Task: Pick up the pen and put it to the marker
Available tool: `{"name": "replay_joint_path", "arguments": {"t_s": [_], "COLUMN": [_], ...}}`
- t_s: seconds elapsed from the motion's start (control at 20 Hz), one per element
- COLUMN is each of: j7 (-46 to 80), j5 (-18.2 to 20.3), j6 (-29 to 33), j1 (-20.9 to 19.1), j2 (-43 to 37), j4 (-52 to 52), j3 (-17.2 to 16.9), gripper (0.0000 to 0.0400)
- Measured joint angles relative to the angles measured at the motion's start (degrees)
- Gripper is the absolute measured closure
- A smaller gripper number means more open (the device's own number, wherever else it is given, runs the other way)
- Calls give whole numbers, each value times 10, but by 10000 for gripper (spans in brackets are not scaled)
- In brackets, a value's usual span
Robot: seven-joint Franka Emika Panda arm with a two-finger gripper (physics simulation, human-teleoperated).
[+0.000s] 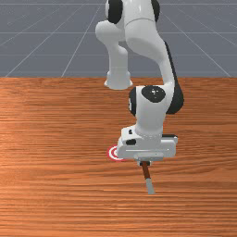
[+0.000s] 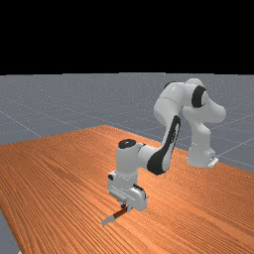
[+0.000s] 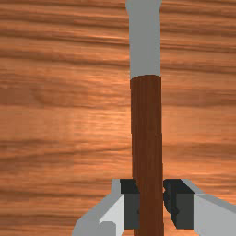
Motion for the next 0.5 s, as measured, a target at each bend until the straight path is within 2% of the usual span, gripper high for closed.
{"name": "replay_joint_path", "arguments": {"t_s": [0.35,0.5], "j7": [-55,-69], "j5": [9,10], "j6": [13,48], "j1": [-38,-48], "j2": [-123,-141], "j4": [-210,-246], "j3": [-5,-8], "gripper": [308,307]}}
